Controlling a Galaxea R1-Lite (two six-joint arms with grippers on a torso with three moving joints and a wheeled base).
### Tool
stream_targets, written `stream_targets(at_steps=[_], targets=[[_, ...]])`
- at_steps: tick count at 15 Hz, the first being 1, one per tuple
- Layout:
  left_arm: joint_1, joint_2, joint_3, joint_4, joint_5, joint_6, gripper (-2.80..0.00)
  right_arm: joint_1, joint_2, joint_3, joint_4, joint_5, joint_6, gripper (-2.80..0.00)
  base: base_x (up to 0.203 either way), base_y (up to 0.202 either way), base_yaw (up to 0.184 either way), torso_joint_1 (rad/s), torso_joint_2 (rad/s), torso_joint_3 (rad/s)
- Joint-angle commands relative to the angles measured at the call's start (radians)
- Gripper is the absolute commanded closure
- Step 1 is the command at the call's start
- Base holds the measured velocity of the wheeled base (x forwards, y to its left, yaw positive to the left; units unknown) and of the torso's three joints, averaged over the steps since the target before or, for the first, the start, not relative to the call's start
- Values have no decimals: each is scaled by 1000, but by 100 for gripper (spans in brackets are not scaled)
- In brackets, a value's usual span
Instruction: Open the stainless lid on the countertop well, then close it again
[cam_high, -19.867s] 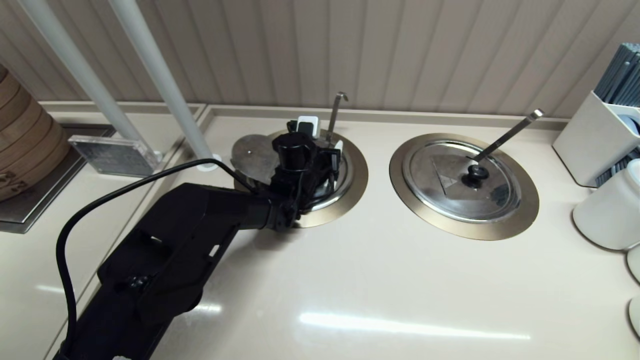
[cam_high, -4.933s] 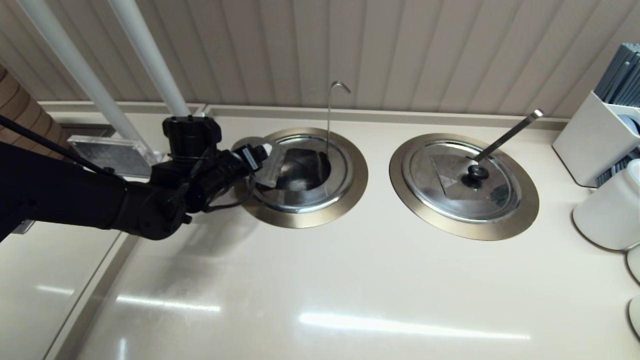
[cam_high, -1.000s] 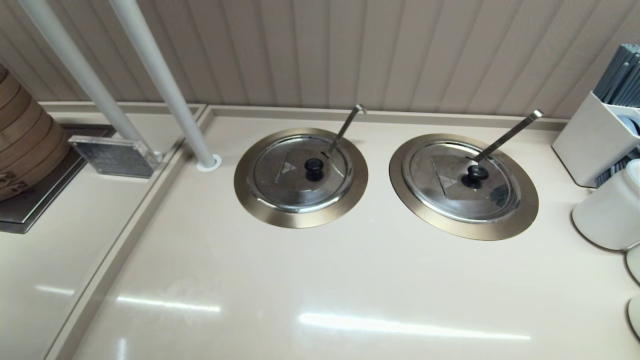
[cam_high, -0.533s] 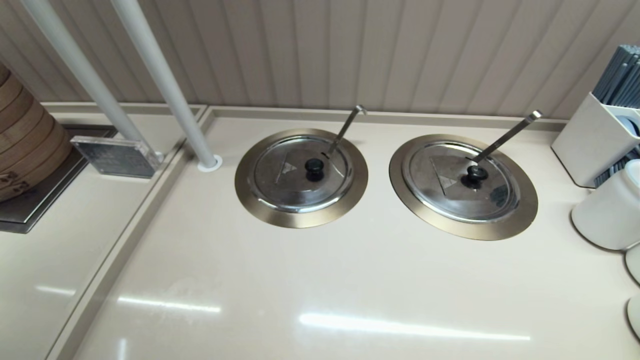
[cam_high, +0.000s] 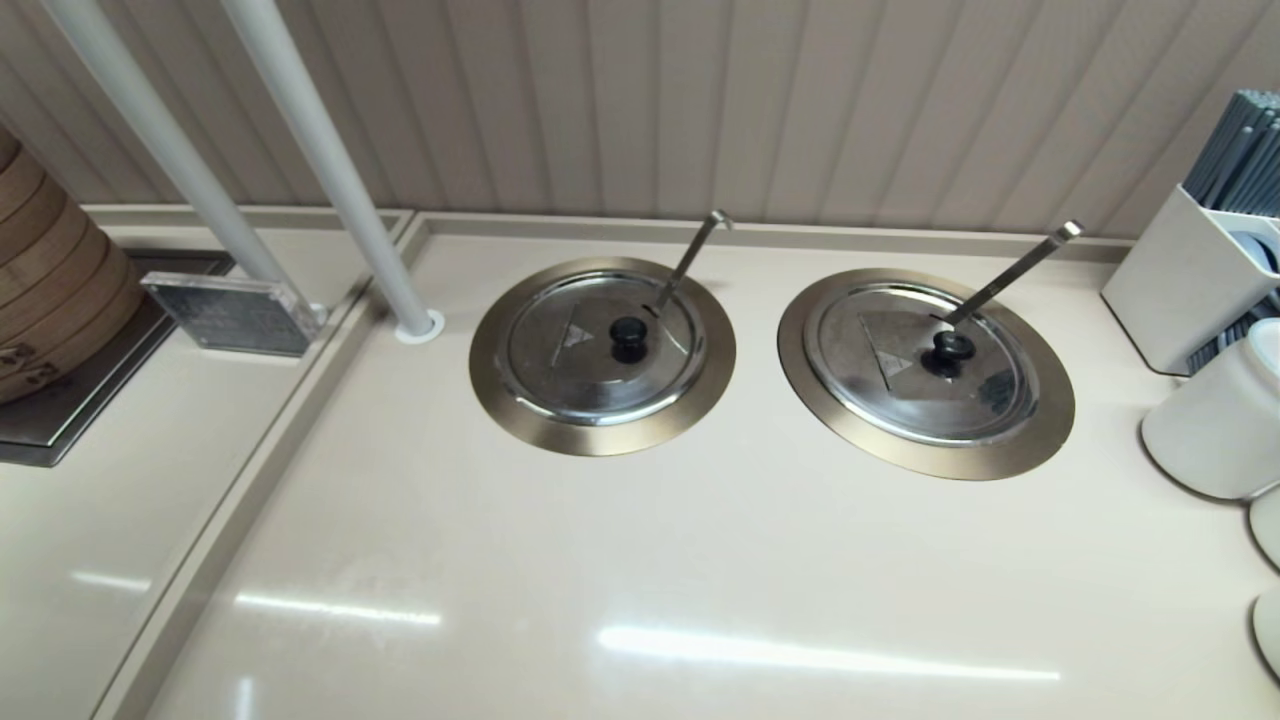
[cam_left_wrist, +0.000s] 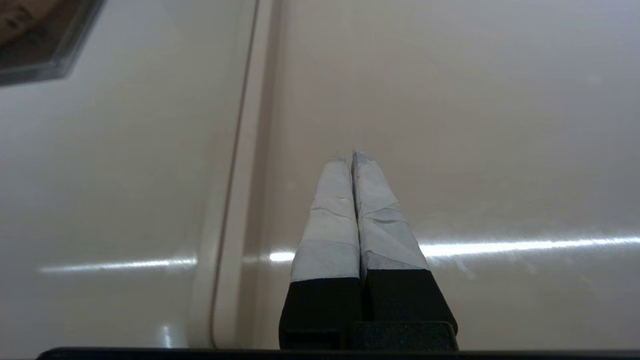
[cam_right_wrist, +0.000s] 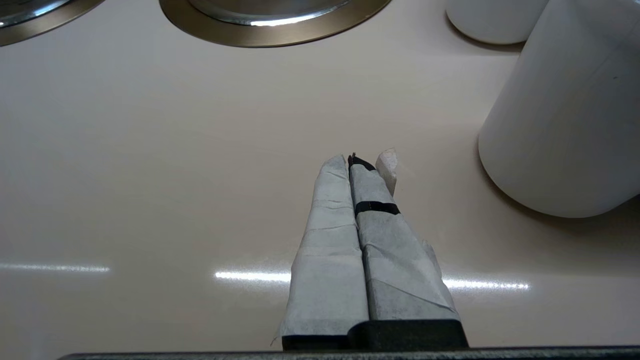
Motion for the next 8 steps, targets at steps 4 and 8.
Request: stream_targets(at_steps=[4,8], targets=[[0,1,12,23,-4,-98,0,0,0,5,-2,0,0,0,0,0,0,0,0,0],[0,1,15,12,-4,-100,0,0,0,5,-2,0,2,0,0,0,0,0,0,0]])
